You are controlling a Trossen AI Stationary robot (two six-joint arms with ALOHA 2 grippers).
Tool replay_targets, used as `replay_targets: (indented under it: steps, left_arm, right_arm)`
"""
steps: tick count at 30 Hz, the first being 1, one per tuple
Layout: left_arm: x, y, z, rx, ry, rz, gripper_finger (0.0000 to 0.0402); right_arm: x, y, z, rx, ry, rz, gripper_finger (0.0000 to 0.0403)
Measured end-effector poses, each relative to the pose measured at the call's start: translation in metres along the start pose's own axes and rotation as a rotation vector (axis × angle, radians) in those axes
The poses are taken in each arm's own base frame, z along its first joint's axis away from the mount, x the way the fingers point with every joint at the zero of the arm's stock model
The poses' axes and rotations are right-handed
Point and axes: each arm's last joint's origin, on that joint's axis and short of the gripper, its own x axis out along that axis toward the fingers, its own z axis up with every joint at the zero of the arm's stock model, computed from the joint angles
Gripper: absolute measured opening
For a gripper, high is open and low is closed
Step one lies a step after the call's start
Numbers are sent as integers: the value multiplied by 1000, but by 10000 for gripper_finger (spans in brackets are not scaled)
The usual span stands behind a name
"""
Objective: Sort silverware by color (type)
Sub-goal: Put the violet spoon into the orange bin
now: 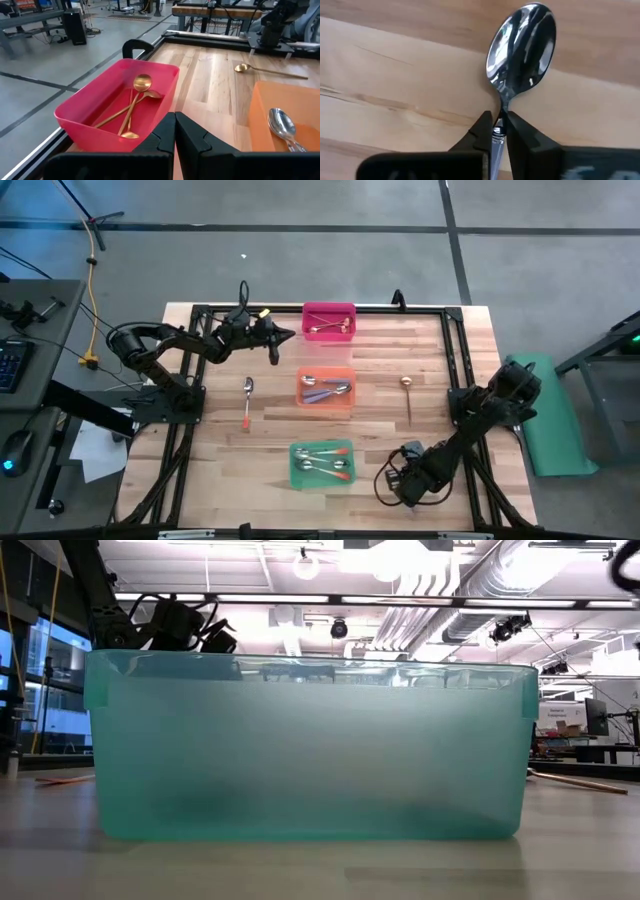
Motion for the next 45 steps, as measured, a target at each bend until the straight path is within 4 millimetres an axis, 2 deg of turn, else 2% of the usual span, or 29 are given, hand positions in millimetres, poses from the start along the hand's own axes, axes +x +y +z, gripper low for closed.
replay_targets:
  steps: [6,9,14,24,27,31,36,40,45]
  left_arm:
    - [0,0,-1,-8,13,-4,1]
    - [0,0,-1,-10,14,-4,1]
    - [0,0,-1,9,8,-4,1]
    - [0,0,0,23,-2,-3,1]
    - [0,0,-1,16,15,-5,1]
    - [0,-1,-6,21,55,-9,1]
    - [0,-1,-8,33,76,-12,0]
    - [0,-1,-8,31,80,-12,0]
    - [0,-1,-9,31,83,-13,0]
  right_arm:
    - [-4,8,16,-105,-31,21,12]
    - [-9,12,29,-147,-138,78,11]
    - [-32,20,52,-234,-228,170,6]
    - [-68,39,143,-500,-374,240,0]
    - [-71,46,163,-591,-335,300,0]
    - [-68,46,161,-689,-241,309,15]
    - [-61,46,149,-739,-208,278,70]
    - [-45,51,145,-757,-169,244,111]
    - [-21,59,141,-790,-111,210,120]
